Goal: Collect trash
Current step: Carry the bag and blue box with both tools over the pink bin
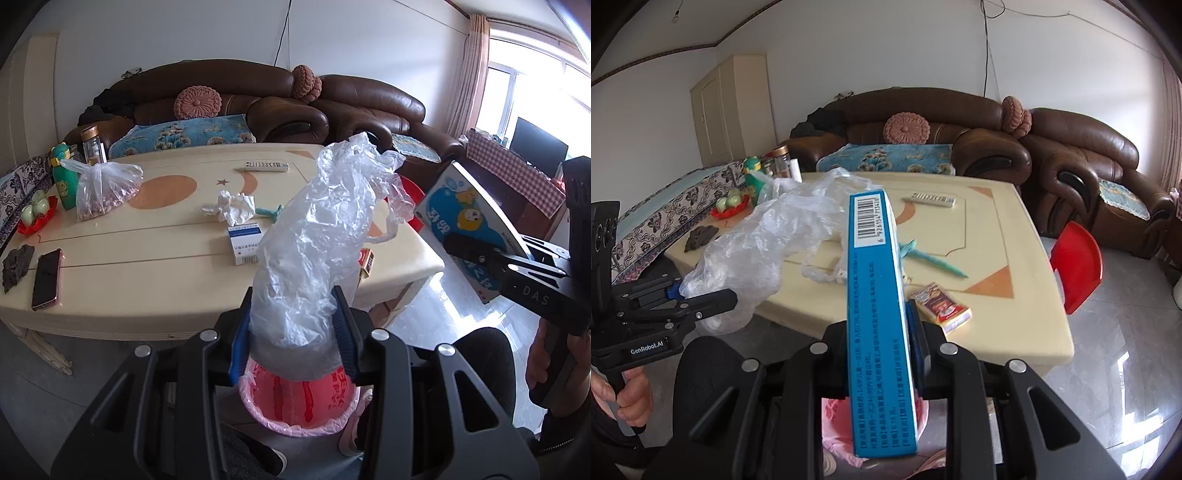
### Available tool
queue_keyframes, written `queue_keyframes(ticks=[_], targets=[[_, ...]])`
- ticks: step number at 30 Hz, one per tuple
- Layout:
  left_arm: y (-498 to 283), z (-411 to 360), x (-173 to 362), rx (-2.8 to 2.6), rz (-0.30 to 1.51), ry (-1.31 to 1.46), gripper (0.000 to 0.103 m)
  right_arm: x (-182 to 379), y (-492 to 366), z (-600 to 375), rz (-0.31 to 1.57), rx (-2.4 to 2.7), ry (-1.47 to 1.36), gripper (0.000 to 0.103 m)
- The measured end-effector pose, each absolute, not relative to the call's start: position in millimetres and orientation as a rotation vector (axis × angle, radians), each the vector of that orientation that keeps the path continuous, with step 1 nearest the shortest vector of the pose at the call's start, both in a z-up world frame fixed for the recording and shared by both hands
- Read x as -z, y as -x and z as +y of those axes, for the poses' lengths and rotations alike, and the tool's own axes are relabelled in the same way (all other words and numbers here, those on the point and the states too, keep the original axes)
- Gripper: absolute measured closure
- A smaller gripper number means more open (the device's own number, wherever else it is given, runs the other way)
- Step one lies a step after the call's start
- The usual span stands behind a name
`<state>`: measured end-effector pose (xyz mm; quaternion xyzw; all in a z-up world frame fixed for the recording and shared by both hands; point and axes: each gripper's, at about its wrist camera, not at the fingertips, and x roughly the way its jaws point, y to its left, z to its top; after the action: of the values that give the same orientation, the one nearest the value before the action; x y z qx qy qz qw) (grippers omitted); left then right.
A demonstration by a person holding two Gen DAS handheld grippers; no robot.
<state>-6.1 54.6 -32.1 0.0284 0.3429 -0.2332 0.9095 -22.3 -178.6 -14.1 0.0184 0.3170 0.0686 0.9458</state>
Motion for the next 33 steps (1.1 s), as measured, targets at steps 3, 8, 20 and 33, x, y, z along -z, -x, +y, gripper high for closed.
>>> queue_keyframes(ticks=[3,8,20,33], targets=[[12.3,55.6,40.1,0.479,0.724,-0.069,0.063,19.9,27.7,-175.5,0.652,-0.147,-0.032,0.08],[18.7,64.5,63.9,0.457,0.78,-0.076,0.063,42.7,30.9,-170.0,0.702,-0.161,-0.035,0.08],[12.0,75.7,124.7,0.448,0.921,-0.058,0.063,112.0,18.7,-143.3,0.85,-0.224,-0.026,0.082],[14.7,66.0,175.0,0.467,1.039,-0.13,0.063,164.2,-2.7,-143.2,0.971,-0.241,-0.048,0.082]])
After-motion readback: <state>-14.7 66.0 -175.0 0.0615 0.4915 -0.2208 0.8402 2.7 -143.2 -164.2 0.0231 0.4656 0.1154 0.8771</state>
